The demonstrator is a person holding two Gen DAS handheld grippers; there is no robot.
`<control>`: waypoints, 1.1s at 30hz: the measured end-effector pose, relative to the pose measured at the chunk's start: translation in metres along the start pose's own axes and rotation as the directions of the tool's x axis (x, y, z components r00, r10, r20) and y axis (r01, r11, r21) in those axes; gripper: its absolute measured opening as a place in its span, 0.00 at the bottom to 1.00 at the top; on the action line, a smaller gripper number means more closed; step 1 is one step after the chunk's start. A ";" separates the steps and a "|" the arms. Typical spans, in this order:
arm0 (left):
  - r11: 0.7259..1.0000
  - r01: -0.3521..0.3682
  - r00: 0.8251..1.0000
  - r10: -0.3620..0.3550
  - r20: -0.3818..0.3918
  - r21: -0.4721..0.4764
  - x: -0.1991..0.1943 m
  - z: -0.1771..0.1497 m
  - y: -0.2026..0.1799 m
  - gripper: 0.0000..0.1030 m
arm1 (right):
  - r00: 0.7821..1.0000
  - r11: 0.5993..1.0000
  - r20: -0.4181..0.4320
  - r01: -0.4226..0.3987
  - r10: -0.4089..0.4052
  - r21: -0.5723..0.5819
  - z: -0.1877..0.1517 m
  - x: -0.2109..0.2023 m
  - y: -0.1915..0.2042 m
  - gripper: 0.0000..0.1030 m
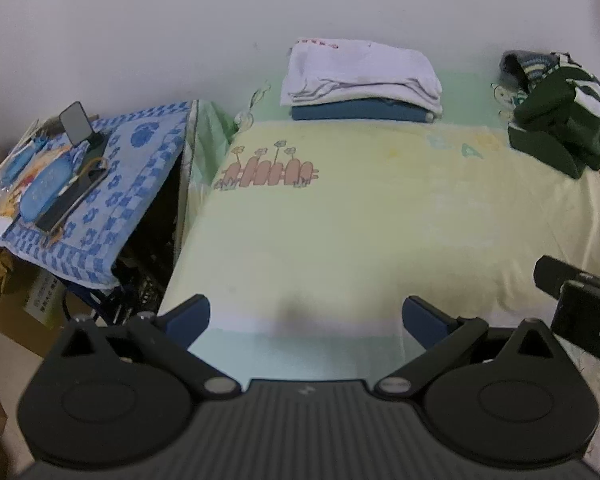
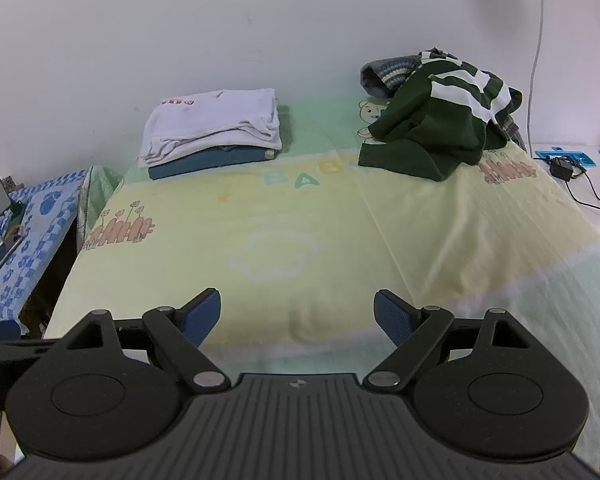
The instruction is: Fold clothes
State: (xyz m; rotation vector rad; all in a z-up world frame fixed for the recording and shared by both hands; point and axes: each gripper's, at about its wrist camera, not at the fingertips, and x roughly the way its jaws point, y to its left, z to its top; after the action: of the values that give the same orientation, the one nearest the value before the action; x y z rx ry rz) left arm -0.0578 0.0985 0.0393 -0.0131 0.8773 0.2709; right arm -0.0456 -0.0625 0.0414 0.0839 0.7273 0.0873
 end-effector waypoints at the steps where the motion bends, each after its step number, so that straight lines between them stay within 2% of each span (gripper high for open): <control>1: 1.000 0.001 1.000 -0.001 0.001 0.002 0.000 0.000 0.000 0.99 | 1.000 1.000 0.003 0.002 -0.002 -0.001 0.000 0.000 0.001 0.84; 11: 0.996 0.067 0.997 -0.065 0.032 -0.063 0.000 -0.002 0.002 0.99 | 0.999 1.000 0.030 0.029 -0.029 0.010 0.002 0.000 -0.003 0.84; 13: 0.997 0.051 0.998 -0.049 0.039 -0.057 0.001 -0.001 0.001 0.99 | 0.999 0.999 0.032 0.043 -0.043 -0.001 0.003 0.001 -0.003 0.84; 16: 0.999 0.025 1.000 -0.025 0.012 -0.022 0.006 0.002 -0.001 0.99 | 0.998 0.998 0.026 0.059 -0.059 0.011 0.004 0.004 -0.009 0.84; 20: 0.998 0.040 0.999 -0.041 -0.010 -0.045 0.010 0.004 0.002 0.99 | 0.998 0.998 0.016 0.061 -0.062 0.026 0.002 0.006 -0.013 0.84; 23: 1.000 0.025 0.999 -0.026 -0.030 -0.019 0.014 0.008 -0.001 0.99 | 0.998 0.998 0.012 0.061 -0.062 0.019 0.001 0.008 -0.014 0.84; 27: 0.996 0.086 0.996 -0.087 -0.024 -0.029 0.014 0.010 -0.002 0.99 | 0.998 0.997 0.003 0.068 -0.068 0.024 -0.001 0.010 -0.017 0.84; 33: 0.996 0.088 0.995 -0.089 -0.040 -0.013 0.018 0.011 -0.012 0.99 | 0.997 0.997 0.002 0.075 -0.076 0.036 -0.002 0.011 -0.023 0.84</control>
State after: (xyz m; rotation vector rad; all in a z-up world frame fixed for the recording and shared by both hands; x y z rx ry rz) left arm -0.0352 0.0924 0.0315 -0.0682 0.9130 0.1933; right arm -0.0380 -0.0839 0.0303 0.0904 0.7280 0.0020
